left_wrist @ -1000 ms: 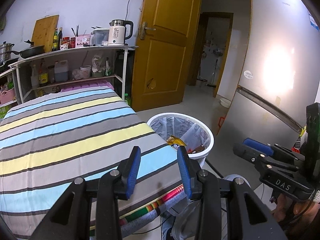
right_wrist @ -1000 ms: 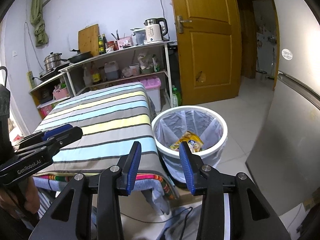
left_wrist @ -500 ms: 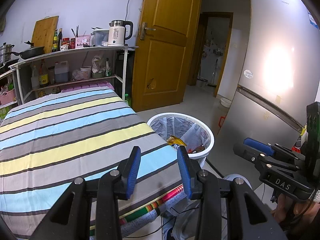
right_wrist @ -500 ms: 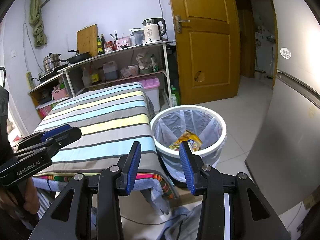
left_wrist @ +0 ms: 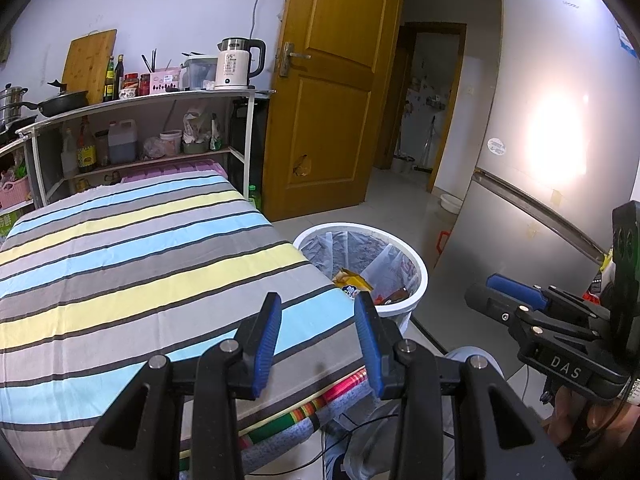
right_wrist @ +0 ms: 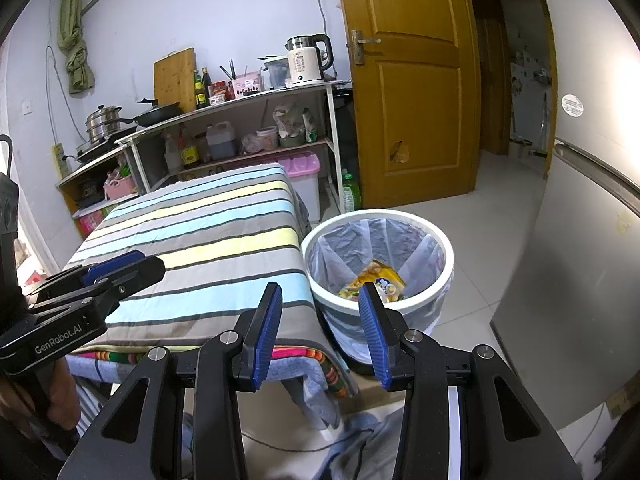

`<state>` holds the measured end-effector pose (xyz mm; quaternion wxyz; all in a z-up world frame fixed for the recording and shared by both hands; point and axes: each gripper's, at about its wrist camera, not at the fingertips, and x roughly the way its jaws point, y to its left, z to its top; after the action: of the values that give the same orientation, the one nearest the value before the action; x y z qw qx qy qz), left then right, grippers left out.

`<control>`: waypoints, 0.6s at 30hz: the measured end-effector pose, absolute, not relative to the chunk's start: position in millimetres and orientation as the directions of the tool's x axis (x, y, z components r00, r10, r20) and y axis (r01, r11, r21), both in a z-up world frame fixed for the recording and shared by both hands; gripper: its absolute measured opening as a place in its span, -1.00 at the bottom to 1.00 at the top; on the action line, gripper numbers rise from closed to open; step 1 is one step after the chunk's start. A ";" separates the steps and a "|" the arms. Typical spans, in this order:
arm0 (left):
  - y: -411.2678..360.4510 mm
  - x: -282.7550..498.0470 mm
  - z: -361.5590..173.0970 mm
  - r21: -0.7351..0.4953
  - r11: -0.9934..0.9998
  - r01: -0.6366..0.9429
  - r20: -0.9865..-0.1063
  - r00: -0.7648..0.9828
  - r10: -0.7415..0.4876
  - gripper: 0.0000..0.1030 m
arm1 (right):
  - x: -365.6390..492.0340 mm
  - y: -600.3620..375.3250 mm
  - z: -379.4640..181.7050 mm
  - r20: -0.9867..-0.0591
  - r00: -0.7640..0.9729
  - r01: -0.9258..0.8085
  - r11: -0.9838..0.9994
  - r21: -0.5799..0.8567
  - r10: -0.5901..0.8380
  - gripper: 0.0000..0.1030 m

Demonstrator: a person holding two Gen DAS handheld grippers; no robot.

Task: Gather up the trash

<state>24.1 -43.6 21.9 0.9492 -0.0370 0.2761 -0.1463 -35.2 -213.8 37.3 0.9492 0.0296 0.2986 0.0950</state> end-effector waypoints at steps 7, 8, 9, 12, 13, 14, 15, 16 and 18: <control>-43.1 24.3 21.3 -0.149 0.956 0.254 -0.512 0.807 -0.294 -0.23 | -34.9 -212.9 38.0 -0.561 0.804 -0.163 0.980 0.113 0.199 -0.20; -42.6 24.6 21.3 -0.149 0.956 0.254 -0.512 0.807 -0.294 -0.23 | -35.1 -212.8 38.0 -0.562 0.804 -0.162 0.980 0.112 0.197 -0.20; -42.4 24.6 21.2 -0.149 0.956 0.253 -0.513 0.806 -0.294 -0.23 | -35.1 -212.9 38.0 -0.562 0.803 -0.163 0.980 0.113 0.198 -0.20; -41.4 23.3 20.8 -0.150 0.956 0.253 -0.513 0.806 -0.294 -0.23 | -35.3 -211.7 37.8 -0.561 0.804 -0.163 0.980 0.111 0.197 -0.20; -41.0 22.6 20.8 -0.150 0.956 0.253 -0.513 0.806 -0.294 -0.23 | -35.3 -211.8 37.8 -0.561 0.804 -0.163 0.980 0.112 0.198 -0.20; -40.9 22.6 20.8 -0.149 0.956 0.253 -0.513 0.807 -0.293 -0.23 | -35.3 -211.7 37.8 -0.562 0.803 -0.163 0.980 0.113 0.198 -0.20; -40.7 22.8 20.8 -0.149 0.956 0.253 -0.513 0.807 -0.293 -0.23 | -35.3 -211.6 37.8 -0.563 0.803 -0.163 0.980 0.113 0.198 -0.20; -40.1 22.4 20.8 -0.149 0.956 0.253 -0.513 0.807 -0.293 -0.23 | -35.3 -211.0 37.3 -0.565 0.801 -0.163 0.980 0.113 0.198 -0.20; -39.5 22.0 20.8 -0.147 0.957 0.251 -0.513 0.808 -0.291 -0.23 | -36.2 -208.8 35.0 -0.567 0.799 -0.165 0.980 0.113 0.200 -0.20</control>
<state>22.0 -39.5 20.8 0.9501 -0.0360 0.2751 -0.1426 -36.2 -208.8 35.0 0.9480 0.0290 0.3019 0.0965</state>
